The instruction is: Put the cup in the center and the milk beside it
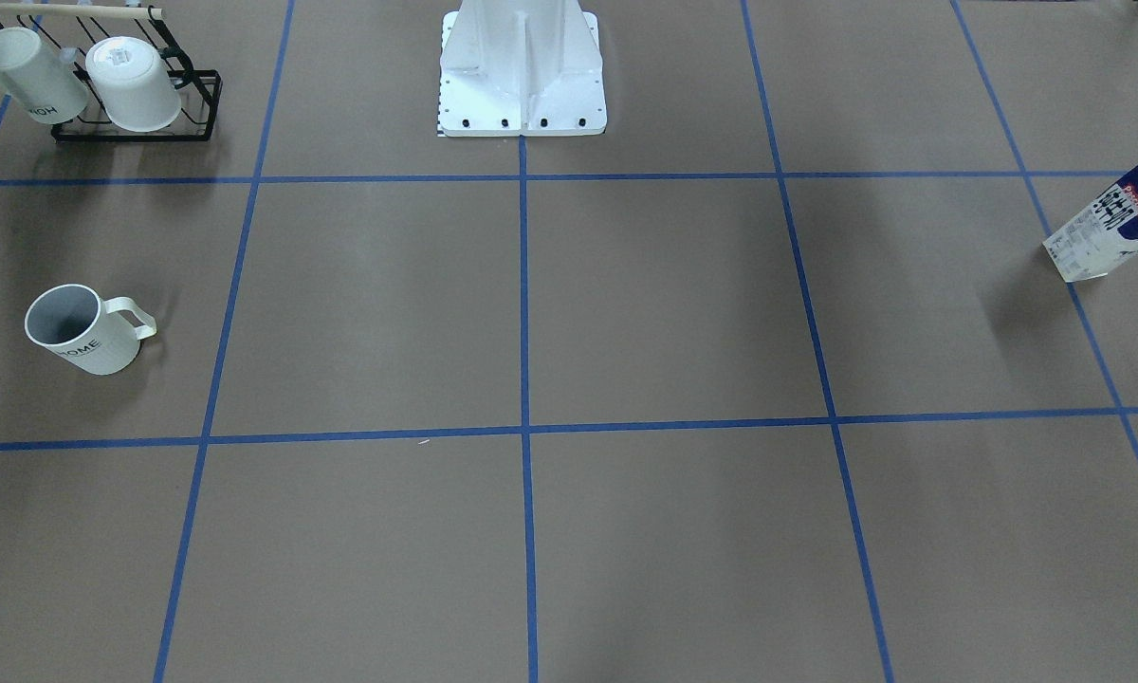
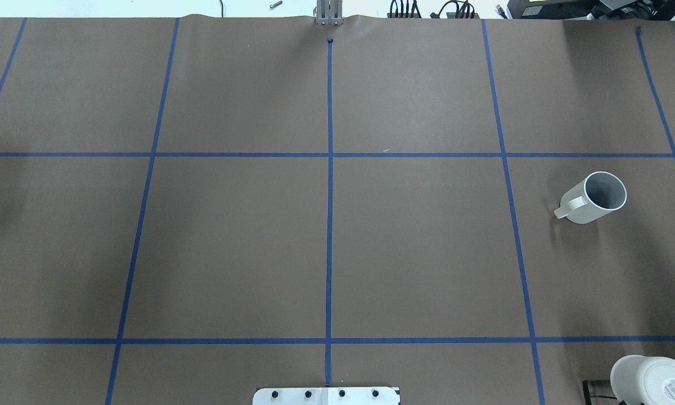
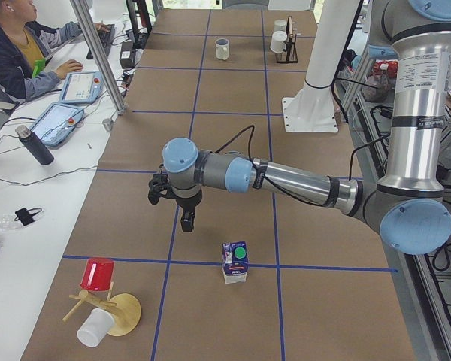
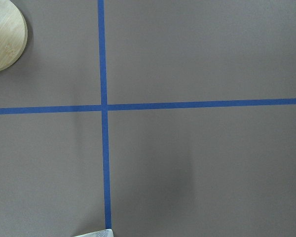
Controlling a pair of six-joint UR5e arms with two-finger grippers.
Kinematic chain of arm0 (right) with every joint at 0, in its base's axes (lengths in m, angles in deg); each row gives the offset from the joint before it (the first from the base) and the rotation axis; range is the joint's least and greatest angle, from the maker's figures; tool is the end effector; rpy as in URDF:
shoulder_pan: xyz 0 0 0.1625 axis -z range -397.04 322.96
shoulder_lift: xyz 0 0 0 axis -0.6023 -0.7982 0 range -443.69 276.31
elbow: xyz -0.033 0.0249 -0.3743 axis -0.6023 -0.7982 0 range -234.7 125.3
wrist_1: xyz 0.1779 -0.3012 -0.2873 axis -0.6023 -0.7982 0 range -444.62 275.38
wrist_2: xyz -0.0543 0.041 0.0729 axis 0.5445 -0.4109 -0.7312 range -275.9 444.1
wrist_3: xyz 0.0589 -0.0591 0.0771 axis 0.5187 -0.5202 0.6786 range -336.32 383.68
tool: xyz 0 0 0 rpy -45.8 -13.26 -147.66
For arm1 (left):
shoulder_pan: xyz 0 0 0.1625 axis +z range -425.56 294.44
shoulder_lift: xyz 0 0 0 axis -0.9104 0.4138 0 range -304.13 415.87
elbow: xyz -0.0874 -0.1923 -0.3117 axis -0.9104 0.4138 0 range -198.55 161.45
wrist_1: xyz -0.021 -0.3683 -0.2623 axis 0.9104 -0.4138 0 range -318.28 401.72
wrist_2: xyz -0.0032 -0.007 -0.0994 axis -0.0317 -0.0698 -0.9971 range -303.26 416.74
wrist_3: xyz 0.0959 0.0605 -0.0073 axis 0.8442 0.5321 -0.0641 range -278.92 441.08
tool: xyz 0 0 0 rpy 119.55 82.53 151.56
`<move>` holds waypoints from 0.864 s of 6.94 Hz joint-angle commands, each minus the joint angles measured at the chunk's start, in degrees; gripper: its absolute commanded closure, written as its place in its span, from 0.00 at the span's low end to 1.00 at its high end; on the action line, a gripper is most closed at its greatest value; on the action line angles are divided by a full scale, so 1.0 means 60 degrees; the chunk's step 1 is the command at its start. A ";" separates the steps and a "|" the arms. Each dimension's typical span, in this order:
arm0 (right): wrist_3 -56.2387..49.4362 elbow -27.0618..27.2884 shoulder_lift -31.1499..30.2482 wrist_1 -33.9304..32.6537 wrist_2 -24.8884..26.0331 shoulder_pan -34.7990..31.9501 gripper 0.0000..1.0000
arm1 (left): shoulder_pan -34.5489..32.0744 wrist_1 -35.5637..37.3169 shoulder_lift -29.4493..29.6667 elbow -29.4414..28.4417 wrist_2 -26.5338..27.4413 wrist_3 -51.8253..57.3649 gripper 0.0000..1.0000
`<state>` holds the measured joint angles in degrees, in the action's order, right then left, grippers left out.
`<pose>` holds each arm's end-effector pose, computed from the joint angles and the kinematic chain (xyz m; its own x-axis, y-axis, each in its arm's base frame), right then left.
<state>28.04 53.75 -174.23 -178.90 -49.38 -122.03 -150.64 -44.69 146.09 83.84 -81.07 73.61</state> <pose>0.0091 -0.5273 0.4627 0.7131 -0.1506 0.6847 0.0306 0.9824 0.1841 -0.0031 -0.5362 0.5043 0.6645 0.0439 -0.7460 0.0018 0.9982 0.0603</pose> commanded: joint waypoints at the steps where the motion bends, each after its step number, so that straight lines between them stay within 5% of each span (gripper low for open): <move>1: 0.0021 0.0000 0.0002 0.0009 0.0010 0.0000 0.00 | -0.0014 0.0017 -0.0008 0.0191 0.0001 0.0000 0.01; 6: 0.0079 0.0234 -0.0012 0.0068 0.0040 0.0015 0.00 | -0.0029 -0.0013 -0.0227 0.0500 0.0030 -0.0132 0.01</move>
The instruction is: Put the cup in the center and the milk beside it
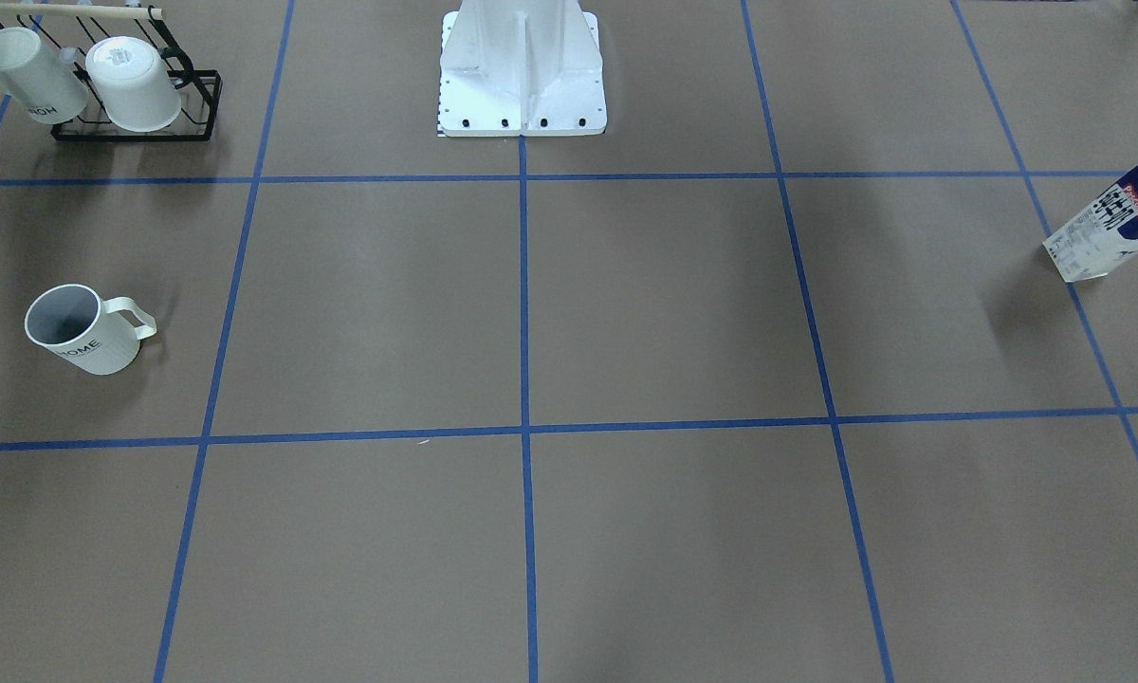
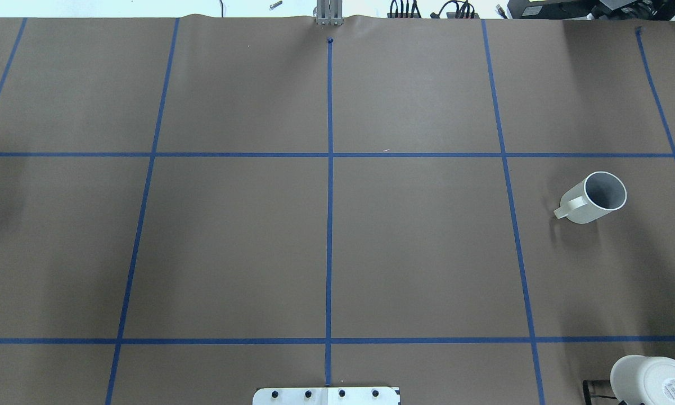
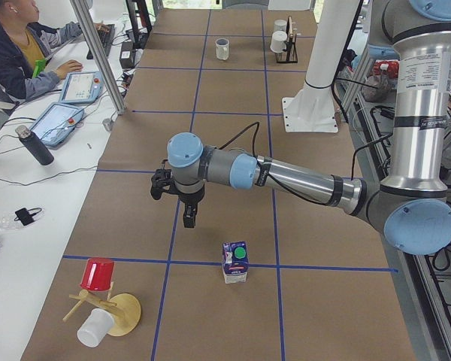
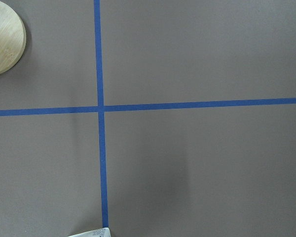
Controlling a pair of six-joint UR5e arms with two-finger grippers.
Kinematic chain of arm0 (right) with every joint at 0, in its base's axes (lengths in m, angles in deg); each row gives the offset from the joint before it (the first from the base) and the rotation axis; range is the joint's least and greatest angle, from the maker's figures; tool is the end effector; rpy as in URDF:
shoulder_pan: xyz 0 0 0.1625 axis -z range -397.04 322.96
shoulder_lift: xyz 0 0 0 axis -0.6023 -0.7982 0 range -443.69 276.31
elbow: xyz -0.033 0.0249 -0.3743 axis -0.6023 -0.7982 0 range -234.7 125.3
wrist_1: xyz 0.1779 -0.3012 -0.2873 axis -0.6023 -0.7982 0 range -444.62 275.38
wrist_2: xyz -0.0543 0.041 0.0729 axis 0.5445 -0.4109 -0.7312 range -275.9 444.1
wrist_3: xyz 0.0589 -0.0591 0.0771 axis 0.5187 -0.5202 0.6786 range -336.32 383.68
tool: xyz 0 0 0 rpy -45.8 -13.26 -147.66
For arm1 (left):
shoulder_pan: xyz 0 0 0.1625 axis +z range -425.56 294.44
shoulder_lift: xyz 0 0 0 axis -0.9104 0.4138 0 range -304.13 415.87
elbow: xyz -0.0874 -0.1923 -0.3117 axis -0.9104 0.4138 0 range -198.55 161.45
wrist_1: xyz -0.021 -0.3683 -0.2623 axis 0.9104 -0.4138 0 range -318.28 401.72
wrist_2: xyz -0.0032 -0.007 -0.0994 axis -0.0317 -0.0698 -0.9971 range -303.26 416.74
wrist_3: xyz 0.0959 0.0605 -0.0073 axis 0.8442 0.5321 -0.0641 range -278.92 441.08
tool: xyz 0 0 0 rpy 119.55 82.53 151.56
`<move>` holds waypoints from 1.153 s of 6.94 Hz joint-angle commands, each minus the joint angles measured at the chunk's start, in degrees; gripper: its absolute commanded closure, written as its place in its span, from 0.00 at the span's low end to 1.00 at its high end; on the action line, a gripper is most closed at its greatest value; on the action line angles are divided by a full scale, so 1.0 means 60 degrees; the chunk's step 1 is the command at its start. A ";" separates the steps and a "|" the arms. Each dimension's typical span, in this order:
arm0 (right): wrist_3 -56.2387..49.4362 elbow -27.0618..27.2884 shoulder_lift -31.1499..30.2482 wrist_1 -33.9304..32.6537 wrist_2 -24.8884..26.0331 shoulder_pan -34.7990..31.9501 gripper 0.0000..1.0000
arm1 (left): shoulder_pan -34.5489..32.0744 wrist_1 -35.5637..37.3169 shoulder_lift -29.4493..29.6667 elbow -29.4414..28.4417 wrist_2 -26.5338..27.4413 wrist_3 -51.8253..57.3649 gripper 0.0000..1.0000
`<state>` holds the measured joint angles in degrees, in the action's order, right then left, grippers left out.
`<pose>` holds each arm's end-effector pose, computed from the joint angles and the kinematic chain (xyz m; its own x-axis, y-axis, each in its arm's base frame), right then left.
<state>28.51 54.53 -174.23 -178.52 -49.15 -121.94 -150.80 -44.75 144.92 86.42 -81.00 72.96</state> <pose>0.0087 -0.5267 0.4550 0.7147 -0.1569 0.6816 0.0258 0.9797 0.1986 -0.0054 -0.5276 0.4911 0.6639 0.0497 -0.7462 0.0124 0.9969 0.0775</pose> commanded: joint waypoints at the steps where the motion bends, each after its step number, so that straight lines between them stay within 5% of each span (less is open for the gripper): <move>1: 0.0014 0.0134 -0.0085 0.0006 -0.0391 0.0015 0.00 | -0.0003 -0.0002 -0.0046 0.0040 0.0017 -0.0023 0.01; 5: 0.0320 -0.0390 -0.0145 0.0020 -0.0762 0.1050 0.00 | -0.0003 -0.0017 -0.0032 -0.0034 0.0061 -0.0038 0.01; 8: 0.2217 -0.0524 0.0205 0.0731 0.0332 0.2470 0.00 | 0.0012 -0.0017 -0.0032 0.0011 0.0047 -0.0038 0.01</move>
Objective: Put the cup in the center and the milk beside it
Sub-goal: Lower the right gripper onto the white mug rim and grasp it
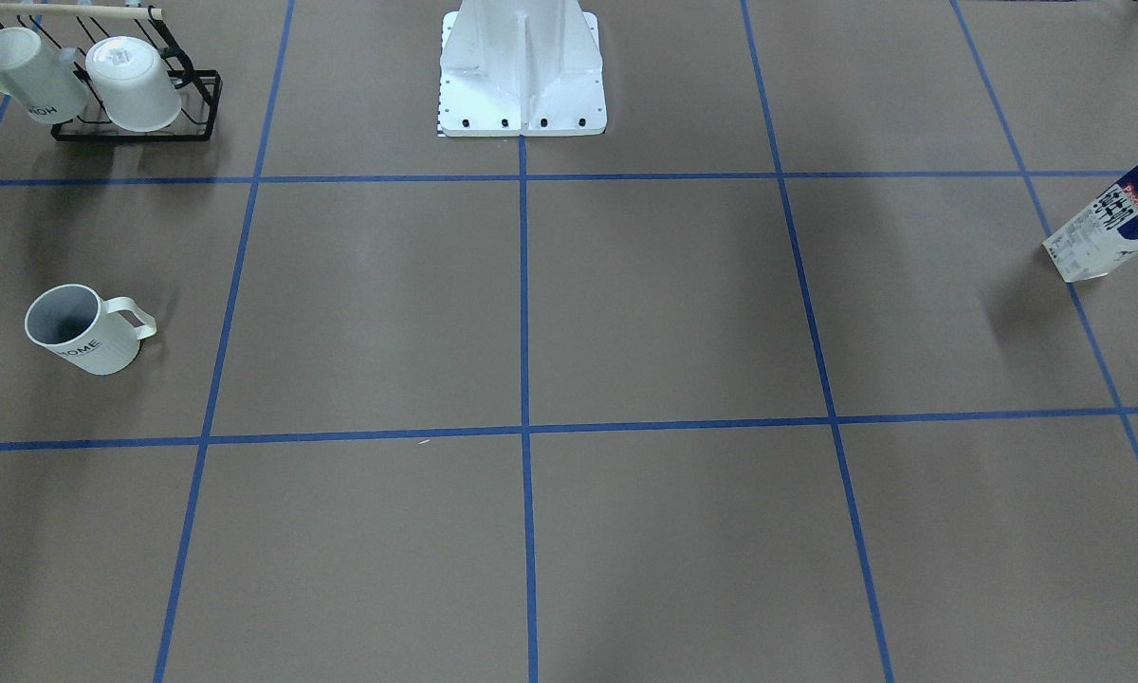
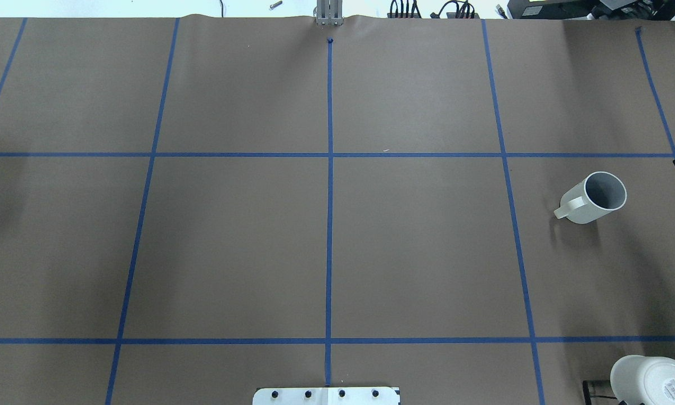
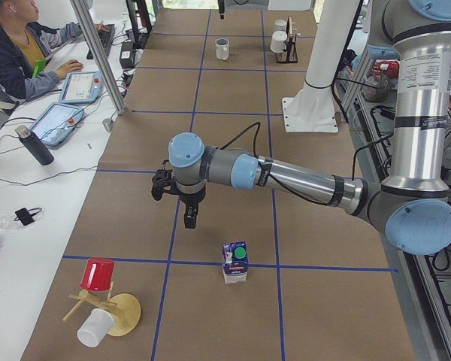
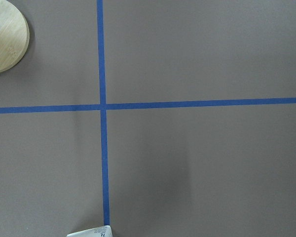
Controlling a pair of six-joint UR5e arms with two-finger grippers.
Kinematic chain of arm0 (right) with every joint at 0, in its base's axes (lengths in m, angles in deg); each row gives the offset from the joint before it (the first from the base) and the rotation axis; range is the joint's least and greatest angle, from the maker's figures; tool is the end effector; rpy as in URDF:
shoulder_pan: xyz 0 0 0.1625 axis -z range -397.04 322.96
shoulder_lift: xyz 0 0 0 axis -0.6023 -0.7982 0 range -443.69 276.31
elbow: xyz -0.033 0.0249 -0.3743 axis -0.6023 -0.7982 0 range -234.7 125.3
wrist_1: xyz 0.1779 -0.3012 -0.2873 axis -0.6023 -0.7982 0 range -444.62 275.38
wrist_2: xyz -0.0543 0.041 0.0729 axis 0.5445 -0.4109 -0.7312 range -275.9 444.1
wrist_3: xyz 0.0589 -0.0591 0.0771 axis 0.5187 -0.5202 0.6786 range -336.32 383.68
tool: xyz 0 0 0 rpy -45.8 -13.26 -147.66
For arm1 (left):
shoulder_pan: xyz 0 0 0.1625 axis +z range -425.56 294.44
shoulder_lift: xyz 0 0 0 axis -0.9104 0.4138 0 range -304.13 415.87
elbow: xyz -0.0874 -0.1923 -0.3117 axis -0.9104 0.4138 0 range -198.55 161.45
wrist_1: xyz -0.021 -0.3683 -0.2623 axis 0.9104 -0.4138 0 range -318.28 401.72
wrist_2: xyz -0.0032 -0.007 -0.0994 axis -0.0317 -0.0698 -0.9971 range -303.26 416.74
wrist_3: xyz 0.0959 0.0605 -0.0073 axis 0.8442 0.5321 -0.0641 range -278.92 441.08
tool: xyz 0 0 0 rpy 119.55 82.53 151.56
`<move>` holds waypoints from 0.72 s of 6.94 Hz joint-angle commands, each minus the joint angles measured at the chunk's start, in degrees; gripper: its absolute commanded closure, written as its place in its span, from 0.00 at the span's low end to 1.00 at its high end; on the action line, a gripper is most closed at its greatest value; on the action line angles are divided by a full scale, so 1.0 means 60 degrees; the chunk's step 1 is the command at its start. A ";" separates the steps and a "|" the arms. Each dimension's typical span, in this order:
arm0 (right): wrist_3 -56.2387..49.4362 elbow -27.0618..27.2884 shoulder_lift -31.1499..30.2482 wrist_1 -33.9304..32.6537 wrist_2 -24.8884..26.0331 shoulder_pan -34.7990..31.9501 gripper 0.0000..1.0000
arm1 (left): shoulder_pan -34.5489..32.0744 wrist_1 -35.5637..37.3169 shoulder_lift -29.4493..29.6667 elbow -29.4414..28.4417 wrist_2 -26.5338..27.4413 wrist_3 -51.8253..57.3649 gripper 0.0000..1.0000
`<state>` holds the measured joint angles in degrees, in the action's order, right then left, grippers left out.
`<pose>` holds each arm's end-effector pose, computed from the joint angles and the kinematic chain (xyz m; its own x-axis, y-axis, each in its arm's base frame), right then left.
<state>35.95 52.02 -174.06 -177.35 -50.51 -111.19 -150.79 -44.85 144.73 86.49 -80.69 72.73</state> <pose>-0.0929 -0.5232 0.4724 0.6815 -0.1467 0.7169 0.1233 0.9887 0.0851 -0.0058 -0.5267 0.4925 0.6678 0.0453 -0.7429 0.0155 0.9971 0.0747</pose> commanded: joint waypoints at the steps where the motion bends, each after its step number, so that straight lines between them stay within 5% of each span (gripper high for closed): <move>1: 0.1887 -0.0527 0.0178 0.1426 0.0710 0.1046 0.00 | -0.0003 0.0000 0.0000 0.0028 -0.0005 0.0000 0.01; 3: 0.2521 -0.1523 0.0193 0.2996 0.0697 0.1356 0.00 | -0.0003 0.0000 0.0000 0.0043 0.0009 0.0000 0.01; 5: 0.3111 -0.1469 0.0164 0.3251 0.0624 0.1518 0.01 | -0.0003 0.0000 0.0000 0.0043 0.0009 0.0000 0.01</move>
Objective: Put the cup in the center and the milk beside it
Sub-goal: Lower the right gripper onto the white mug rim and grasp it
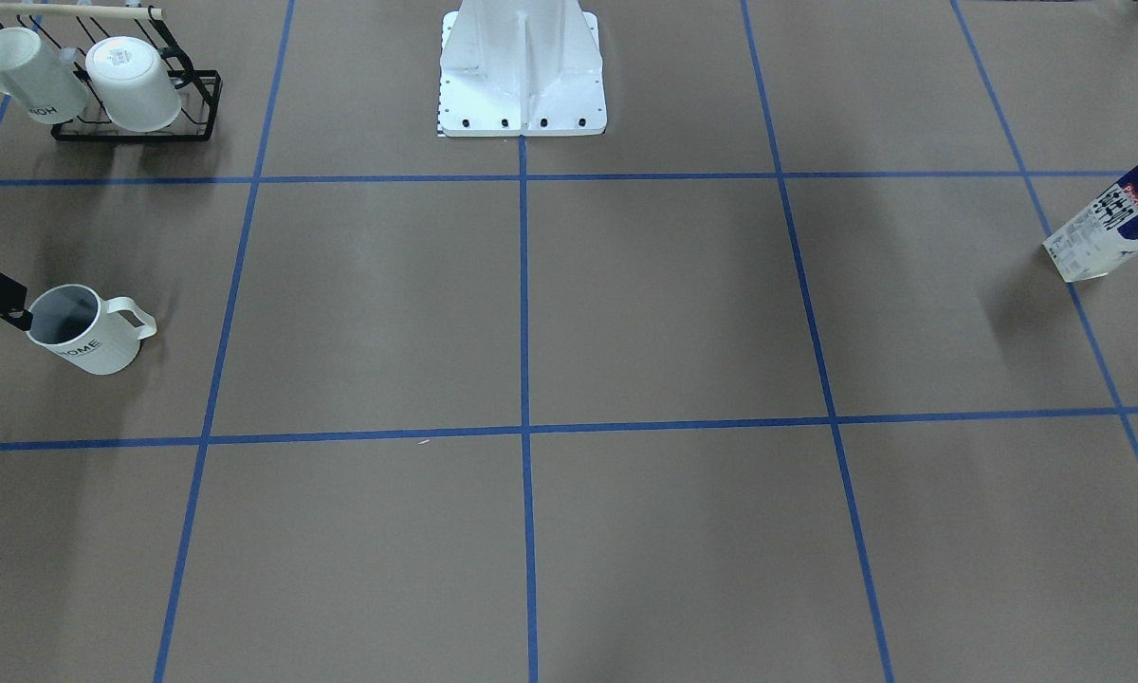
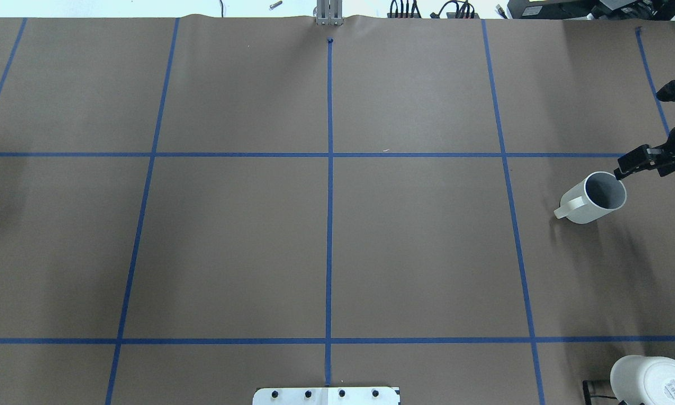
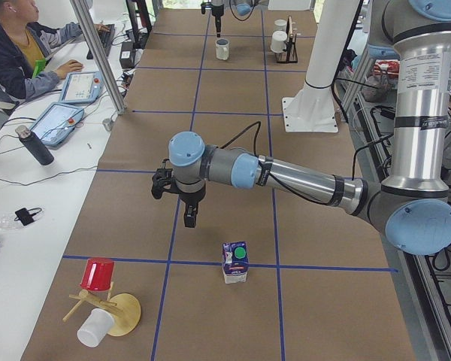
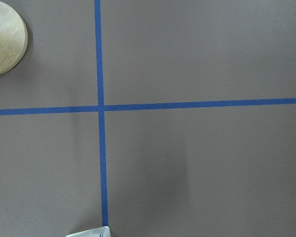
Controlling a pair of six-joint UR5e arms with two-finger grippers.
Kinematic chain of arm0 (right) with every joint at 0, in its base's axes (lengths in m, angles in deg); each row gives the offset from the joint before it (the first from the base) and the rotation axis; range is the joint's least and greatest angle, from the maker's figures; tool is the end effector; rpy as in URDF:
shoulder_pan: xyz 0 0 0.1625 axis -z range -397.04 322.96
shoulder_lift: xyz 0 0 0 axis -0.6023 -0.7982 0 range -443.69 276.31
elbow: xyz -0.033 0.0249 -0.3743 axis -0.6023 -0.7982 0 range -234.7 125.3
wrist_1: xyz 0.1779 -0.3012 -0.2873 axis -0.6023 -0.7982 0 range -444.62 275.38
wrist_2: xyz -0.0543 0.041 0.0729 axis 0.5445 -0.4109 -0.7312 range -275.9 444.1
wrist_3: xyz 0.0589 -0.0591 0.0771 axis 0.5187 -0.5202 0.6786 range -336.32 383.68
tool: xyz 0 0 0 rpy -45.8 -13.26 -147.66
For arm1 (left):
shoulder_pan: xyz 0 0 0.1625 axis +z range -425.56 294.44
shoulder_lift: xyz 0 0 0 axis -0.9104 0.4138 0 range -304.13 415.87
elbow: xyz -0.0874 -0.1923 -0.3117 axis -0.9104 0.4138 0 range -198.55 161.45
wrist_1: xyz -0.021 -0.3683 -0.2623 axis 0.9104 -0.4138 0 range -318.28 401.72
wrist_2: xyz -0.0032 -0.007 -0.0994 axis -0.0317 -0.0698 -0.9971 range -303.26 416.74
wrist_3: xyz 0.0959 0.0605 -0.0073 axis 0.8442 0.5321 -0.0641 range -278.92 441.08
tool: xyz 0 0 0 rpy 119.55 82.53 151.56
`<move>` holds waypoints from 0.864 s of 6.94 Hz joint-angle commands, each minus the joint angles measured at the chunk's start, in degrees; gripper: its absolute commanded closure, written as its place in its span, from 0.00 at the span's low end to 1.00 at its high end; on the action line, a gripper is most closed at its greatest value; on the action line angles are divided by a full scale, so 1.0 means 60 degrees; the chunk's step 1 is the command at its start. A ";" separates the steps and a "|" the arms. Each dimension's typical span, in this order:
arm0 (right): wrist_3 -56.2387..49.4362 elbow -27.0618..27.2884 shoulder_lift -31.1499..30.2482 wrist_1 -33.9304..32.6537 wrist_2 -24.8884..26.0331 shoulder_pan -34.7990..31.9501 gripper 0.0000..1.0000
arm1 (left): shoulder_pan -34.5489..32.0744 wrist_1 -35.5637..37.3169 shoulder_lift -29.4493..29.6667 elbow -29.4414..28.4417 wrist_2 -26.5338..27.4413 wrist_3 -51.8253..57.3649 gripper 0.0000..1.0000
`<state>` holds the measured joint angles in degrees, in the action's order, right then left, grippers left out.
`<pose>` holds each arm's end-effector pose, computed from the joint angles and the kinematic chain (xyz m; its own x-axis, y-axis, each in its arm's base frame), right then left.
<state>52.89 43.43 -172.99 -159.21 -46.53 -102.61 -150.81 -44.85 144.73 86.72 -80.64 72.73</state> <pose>-0.1770 -0.5330 0.5103 0.6907 -0.0812 0.7186 0.0458 0.9966 0.0686 -0.0061 -0.5265 0.4904 0.6682 0.0479 -0.7424 0.0159 0.9968 0.0787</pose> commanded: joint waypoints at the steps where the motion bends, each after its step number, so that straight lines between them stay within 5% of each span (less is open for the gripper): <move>1: 0.0287 -0.0138 -0.0028 0.0230 0.0003 0.0307 0.02 | 0.0000 0.0000 0.0000 0.0005 0.0002 0.0000 0.01; 2: 0.0287 -0.0183 -0.0028 0.0230 0.0032 0.0468 0.08 | 0.0000 -0.0015 0.0000 0.0005 0.0002 0.0000 0.01; 3: 0.0287 -0.0198 -0.0028 0.0230 0.0047 0.0557 0.32 | 0.0000 -0.0015 0.0000 -0.0010 0.0002 0.0000 0.01; 4: 0.0258 -0.0183 -0.0028 0.0230 0.0033 0.0558 0.85 | 0.0000 -0.0015 0.0000 -0.0039 0.0002 0.0000 0.01; 5: 0.0258 -0.0169 -0.0028 0.0230 0.0003 0.0558 1.00 | 0.0000 -0.0015 0.0000 -0.0025 0.0002 0.0000 0.01; 6: 0.0258 -0.0125 -0.0057 0.0230 -0.0040 0.0558 1.00 | 0.0000 -0.0015 0.0000 -0.0039 0.0002 0.0015 0.01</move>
<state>54.46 42.44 -173.22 -157.84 -46.50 -99.31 -150.81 -44.94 144.73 86.55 -80.63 72.75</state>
